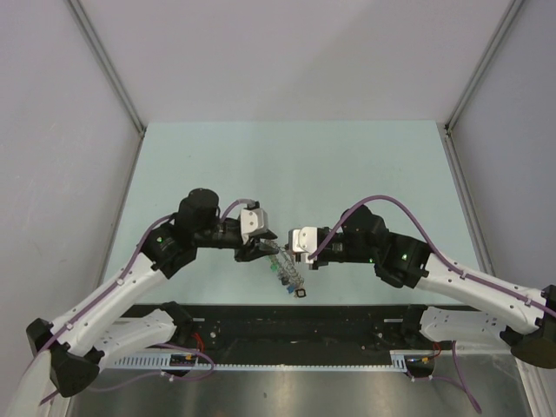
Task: Put the keys on the keyring
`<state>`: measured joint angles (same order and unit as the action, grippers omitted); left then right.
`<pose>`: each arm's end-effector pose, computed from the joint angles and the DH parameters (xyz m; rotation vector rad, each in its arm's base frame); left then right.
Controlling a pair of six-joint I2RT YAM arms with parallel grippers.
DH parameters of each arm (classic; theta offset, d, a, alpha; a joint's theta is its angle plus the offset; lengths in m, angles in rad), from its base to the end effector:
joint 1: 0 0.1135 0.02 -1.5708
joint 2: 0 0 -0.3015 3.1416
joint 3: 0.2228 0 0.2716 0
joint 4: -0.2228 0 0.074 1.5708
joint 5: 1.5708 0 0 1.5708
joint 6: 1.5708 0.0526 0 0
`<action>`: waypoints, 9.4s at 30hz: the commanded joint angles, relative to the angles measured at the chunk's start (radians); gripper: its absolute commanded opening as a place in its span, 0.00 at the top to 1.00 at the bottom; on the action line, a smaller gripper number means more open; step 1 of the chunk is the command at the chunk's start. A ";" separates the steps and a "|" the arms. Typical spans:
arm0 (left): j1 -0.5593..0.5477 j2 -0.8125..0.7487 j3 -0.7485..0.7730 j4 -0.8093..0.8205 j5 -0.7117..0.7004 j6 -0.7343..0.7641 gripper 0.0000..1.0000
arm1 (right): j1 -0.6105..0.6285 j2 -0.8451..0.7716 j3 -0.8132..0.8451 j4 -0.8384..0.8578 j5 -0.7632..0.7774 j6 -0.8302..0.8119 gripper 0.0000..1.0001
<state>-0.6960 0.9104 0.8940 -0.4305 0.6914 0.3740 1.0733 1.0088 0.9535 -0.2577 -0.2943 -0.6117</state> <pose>0.1352 -0.1566 0.3578 1.3884 1.4666 -0.8990 0.1037 0.2230 0.3756 -1.5560 1.1130 0.5910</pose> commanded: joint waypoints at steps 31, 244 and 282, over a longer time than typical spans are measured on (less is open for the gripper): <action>-0.040 -0.110 -0.079 0.228 -0.101 -0.253 1.00 | -0.026 -0.088 0.018 -0.025 0.058 0.059 1.00; -0.089 -0.238 -0.378 0.814 -0.493 -0.685 1.00 | 0.120 -0.013 -0.038 0.123 0.294 0.076 1.00; -0.149 -0.226 -0.518 1.198 -0.920 -0.863 1.00 | 0.014 -0.029 -0.105 0.184 0.434 0.260 1.00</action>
<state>-0.8783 0.7330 0.3180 0.7074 -0.0662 -0.4793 1.1244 1.0077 0.8593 0.0166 0.1257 -0.4091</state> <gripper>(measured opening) 0.006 0.008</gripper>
